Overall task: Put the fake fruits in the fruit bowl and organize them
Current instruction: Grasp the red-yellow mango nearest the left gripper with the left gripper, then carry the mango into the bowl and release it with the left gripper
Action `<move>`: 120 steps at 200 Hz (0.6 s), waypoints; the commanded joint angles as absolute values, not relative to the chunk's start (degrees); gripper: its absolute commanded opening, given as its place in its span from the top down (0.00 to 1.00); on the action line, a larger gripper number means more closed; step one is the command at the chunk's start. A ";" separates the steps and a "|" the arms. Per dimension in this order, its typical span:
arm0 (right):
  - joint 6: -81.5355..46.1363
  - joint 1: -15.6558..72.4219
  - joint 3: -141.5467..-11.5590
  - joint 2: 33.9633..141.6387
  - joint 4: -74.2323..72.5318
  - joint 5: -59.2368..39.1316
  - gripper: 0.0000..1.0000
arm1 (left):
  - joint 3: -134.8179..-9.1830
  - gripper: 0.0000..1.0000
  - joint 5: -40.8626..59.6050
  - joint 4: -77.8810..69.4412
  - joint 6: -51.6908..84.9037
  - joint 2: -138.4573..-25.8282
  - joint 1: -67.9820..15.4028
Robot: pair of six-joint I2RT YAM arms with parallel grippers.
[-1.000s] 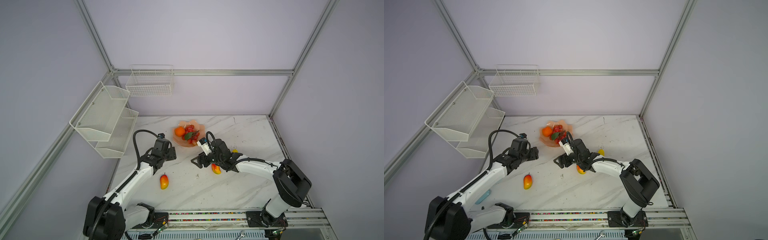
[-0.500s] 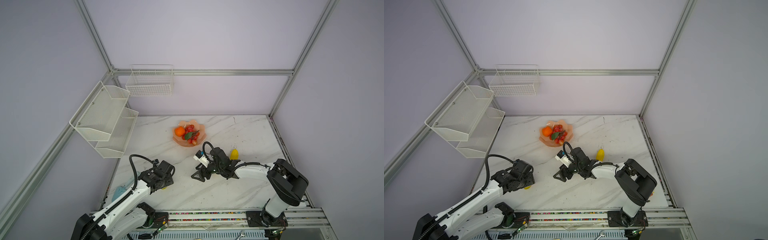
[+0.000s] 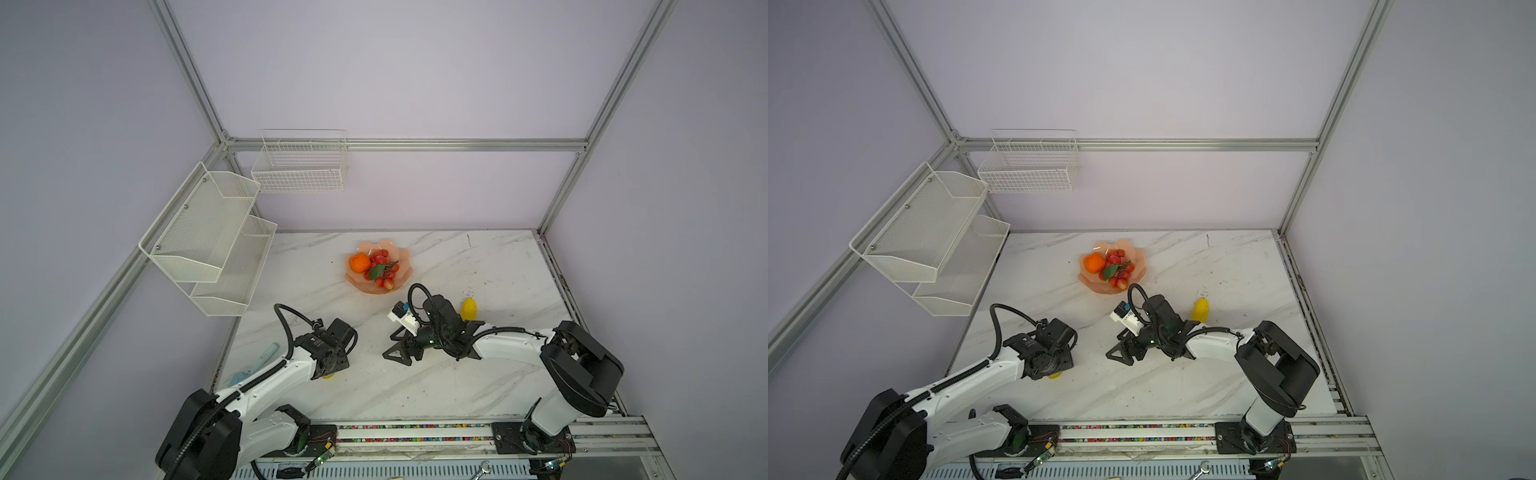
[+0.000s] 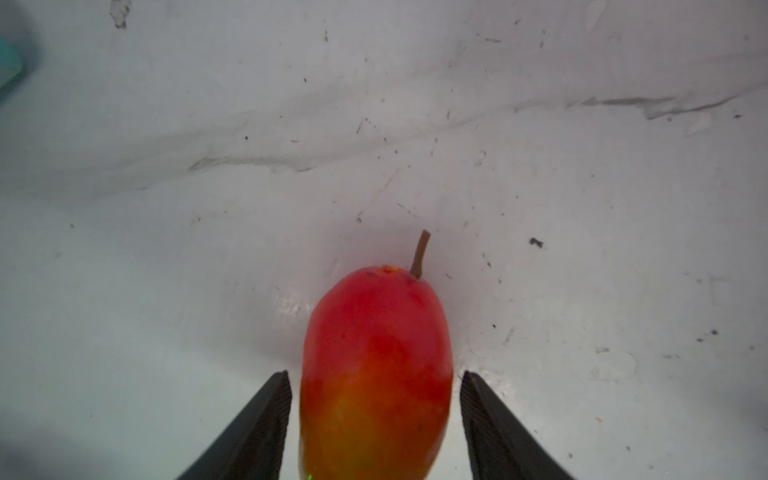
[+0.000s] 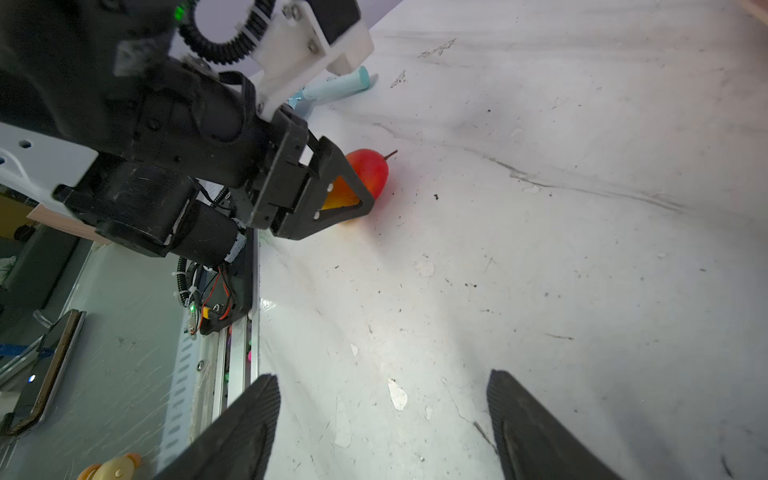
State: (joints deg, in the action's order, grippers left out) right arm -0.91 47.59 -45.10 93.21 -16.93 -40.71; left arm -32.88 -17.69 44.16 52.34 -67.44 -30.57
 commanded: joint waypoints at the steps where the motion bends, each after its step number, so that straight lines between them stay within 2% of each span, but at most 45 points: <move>1: 0.88 47.76 -45.74 94.40 -17.84 -42.49 0.18 | -33.13 0.39 -19.08 41.88 49.64 -69.40 -30.76; 46: -0.35 45.92 -44.79 93.45 -21.44 -43.92 0.18 | -35.18 0.52 -20.53 42.62 46.95 -65.88 -30.84; 87: -3.94 42.05 -42.44 90.65 -24.72 -41.57 0.18 | -41.49 0.53 -21.36 40.95 41.31 -61.64 -30.76; 120: -6.18 39.73 -41.72 89.87 -25.11 -34.25 0.18 | -48.19 0.53 -20.45 30.12 32.40 -64.60 -30.39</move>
